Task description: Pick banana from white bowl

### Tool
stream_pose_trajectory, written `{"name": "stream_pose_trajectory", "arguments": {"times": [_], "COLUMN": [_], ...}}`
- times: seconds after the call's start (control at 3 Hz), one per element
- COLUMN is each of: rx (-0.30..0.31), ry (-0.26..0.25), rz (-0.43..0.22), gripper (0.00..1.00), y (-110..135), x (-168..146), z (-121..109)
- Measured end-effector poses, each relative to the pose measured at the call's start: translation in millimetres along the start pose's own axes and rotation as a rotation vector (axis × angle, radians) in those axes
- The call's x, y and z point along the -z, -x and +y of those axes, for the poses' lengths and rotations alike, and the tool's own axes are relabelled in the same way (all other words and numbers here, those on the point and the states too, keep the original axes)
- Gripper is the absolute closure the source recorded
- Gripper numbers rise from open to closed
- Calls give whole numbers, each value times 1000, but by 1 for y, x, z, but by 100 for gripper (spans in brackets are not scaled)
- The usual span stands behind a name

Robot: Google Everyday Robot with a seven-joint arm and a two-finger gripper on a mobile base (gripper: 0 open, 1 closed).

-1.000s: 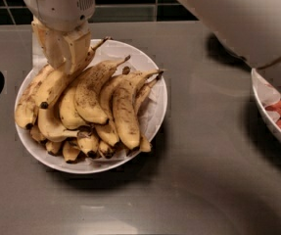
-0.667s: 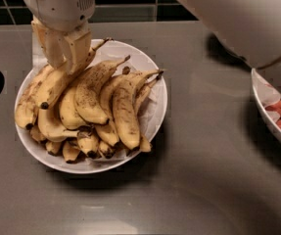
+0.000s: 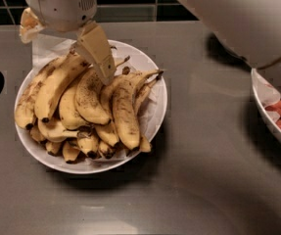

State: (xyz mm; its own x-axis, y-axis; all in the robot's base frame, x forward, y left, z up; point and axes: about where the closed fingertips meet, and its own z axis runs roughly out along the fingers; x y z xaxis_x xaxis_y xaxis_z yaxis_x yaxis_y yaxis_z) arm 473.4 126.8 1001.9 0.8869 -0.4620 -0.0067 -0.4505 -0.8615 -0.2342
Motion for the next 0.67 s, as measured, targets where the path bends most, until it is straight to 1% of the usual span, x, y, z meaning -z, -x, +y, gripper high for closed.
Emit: {"name": "stream_pose_trajectory", "arguments": {"times": [0.33, 0.67], "rx": [0, -10], "ry": [0, -46], "rz": [0, 24], "gripper": [0, 0], "y": [0, 0], "x": [0, 4], "z": [0, -12]}}
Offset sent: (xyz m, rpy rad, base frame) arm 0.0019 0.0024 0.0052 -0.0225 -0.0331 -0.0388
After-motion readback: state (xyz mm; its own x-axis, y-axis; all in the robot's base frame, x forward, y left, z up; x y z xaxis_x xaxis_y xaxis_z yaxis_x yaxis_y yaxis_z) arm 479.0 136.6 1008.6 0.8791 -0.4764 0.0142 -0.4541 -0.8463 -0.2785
